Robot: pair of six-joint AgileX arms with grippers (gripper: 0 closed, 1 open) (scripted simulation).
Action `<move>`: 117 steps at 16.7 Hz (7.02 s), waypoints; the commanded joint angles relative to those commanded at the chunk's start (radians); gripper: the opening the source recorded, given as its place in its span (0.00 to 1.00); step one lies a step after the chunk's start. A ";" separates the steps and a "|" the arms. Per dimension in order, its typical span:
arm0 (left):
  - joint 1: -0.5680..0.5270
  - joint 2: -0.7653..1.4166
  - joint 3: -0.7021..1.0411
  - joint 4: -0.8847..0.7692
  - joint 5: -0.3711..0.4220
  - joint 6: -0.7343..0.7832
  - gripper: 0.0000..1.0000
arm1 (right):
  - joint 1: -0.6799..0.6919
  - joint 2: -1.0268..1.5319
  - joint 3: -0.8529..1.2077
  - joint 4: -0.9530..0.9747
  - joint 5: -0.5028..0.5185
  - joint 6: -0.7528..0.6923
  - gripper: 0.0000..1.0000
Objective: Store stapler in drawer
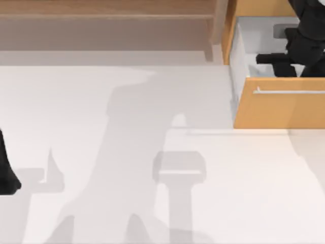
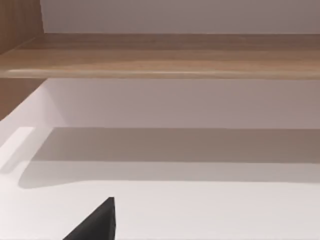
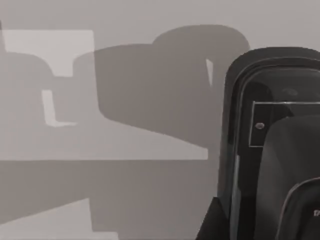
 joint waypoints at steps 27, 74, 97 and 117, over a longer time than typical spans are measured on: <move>0.000 0.000 0.000 0.000 0.000 0.000 1.00 | 0.003 -0.005 -0.024 0.022 0.004 -0.001 1.00; 0.000 0.000 0.000 0.000 0.000 0.000 1.00 | 0.215 -0.469 -1.939 3.033 0.377 -1.716 1.00; 0.000 0.000 0.000 0.000 0.000 0.000 1.00 | 0.177 -0.452 -1.844 2.956 0.339 -1.716 0.17; 0.000 0.000 0.000 0.000 0.000 0.000 1.00 | 0.125 -0.392 -1.644 2.822 0.289 -1.713 0.00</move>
